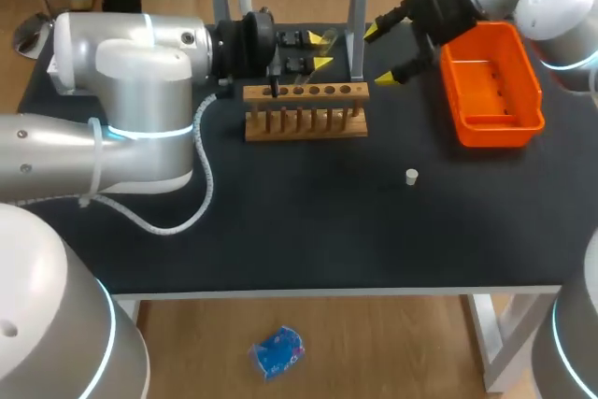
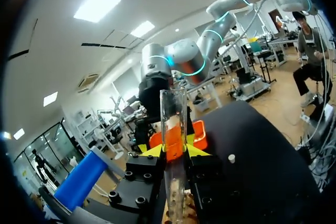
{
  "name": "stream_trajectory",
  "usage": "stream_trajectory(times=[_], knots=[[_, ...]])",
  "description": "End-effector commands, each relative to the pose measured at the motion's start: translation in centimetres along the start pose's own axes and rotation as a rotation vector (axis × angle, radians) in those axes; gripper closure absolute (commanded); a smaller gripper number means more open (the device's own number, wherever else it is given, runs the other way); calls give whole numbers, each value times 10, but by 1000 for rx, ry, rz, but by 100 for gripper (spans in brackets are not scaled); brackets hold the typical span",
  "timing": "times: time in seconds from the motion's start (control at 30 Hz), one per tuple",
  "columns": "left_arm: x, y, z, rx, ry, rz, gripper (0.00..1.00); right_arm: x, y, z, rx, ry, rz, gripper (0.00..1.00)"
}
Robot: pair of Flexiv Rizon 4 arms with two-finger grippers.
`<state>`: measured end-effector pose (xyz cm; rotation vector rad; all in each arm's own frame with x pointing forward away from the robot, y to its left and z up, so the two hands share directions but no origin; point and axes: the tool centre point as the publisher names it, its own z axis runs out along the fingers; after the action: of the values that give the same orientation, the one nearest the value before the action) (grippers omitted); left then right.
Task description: Invert the test tube, pick up the pipette, mount the tip to pipette, aspirate from beaker and dispense into the tube, eject the tip, return the pipette, and cap with the stopper.
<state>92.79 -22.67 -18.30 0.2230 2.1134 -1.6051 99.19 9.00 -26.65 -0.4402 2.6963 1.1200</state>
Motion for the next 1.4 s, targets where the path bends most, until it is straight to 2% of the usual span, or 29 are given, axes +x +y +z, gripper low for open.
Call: stream_trajectory(times=[0.03, 0.23, 0.37, 0.8, 1.03, 1.2, 1.4], knots=[[-10, 7, 8, 66, -15, -18, 100, 5, -1, 5, 237, -62, -93, 0], [-19, 11, 19, 114, 15, -43, 100, 8, -12, 16, 213, -41, -19, 0], [-21, 13, 22, 117, 29, -50, 100, 5, -19, 21, 152, -17, 46, 0], [-21, 23, 20, 118, 47, -83, 100, -4, -37, 38, 36, 26, 168, 0], [-25, 29, 23, 117, 66, -106, 100, -7, -43, 45, 17, 31, 193, 0], [-31, 34, 26, 111, 87, -139, 100, -8, -47, 42, -35, 24, 191, 0], [-36, 40, 29, 102, 96, -170, 100, -8, -47, 42, -35, 24, 191, 0]])
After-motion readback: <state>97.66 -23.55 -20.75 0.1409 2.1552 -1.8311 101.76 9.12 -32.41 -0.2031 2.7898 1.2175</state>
